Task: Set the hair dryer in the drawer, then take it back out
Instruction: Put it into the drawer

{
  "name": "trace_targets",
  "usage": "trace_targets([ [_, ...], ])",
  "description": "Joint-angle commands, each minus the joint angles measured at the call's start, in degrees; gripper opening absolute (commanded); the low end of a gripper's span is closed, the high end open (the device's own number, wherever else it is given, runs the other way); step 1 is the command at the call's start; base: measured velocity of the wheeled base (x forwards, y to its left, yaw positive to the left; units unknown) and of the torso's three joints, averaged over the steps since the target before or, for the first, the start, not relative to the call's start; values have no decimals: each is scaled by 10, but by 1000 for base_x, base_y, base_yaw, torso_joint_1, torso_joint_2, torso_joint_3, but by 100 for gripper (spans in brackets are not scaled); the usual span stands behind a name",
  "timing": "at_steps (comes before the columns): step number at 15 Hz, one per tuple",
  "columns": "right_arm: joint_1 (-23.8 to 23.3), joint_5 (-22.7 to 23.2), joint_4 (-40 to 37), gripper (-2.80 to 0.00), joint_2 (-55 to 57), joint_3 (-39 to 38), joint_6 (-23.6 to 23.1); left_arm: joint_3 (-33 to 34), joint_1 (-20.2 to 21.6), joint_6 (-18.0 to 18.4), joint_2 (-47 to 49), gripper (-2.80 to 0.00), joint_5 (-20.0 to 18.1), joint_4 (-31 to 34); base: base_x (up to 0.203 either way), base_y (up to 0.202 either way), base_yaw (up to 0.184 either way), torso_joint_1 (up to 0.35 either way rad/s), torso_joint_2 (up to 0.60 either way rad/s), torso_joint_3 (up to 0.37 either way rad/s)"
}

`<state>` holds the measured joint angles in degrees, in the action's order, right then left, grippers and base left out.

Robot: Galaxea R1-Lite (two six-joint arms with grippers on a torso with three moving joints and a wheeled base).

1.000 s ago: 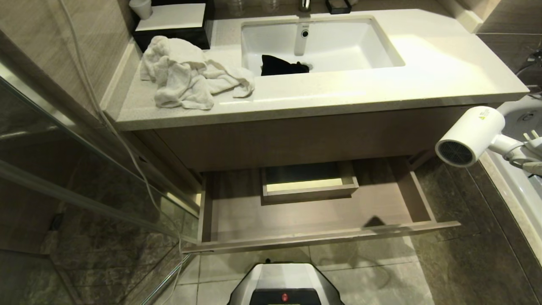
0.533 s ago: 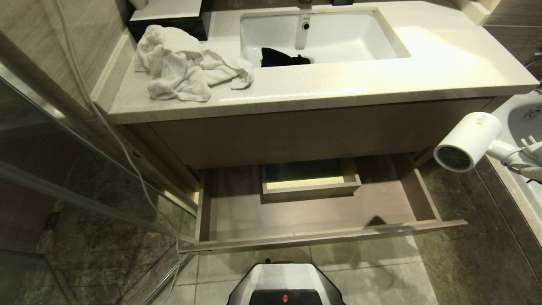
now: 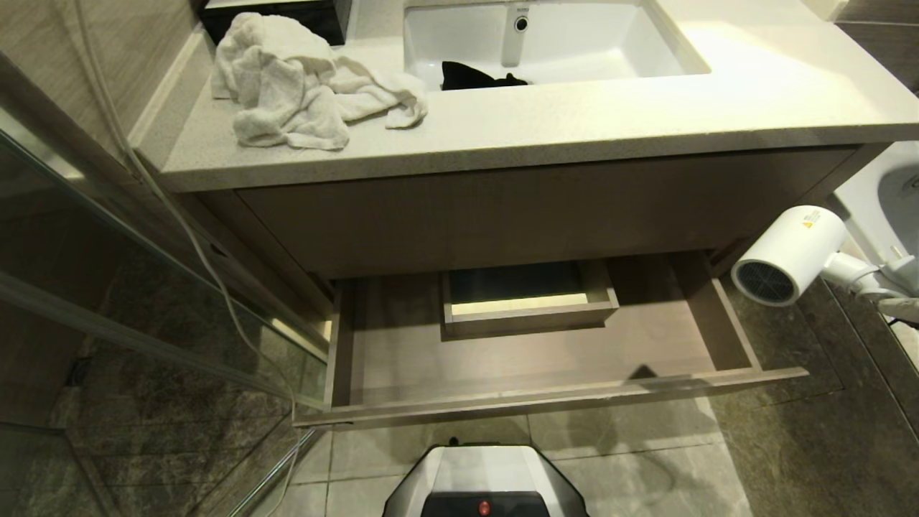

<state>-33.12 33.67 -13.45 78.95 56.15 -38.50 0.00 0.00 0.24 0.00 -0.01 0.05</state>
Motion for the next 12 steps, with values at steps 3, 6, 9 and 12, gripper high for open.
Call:
trace_targets([
  [3, -5, 2, -1, -280, 2, -4, -3, 1, 0, 0, 0, -280, 0, 0, 0, 0, 0, -228, 379, 145],
  [6, -7, 2, -1, -280, 4, -5, -3, 0, 0, 0, 0, -280, 0, 0, 0, 0, 0, -295, 487, 185],
  [9, -8, 3, -1, -280, 4, -8, -3, 1, 0, 0, 0, -280, 0, 0, 0, 0, 0, -348, 547, 194],
  [12, -8, 3, 0, -280, 5, -8, -3, 0, 0, 0, 0, -280, 0, 0, 0, 0, 0, -350, 530, 172],
])
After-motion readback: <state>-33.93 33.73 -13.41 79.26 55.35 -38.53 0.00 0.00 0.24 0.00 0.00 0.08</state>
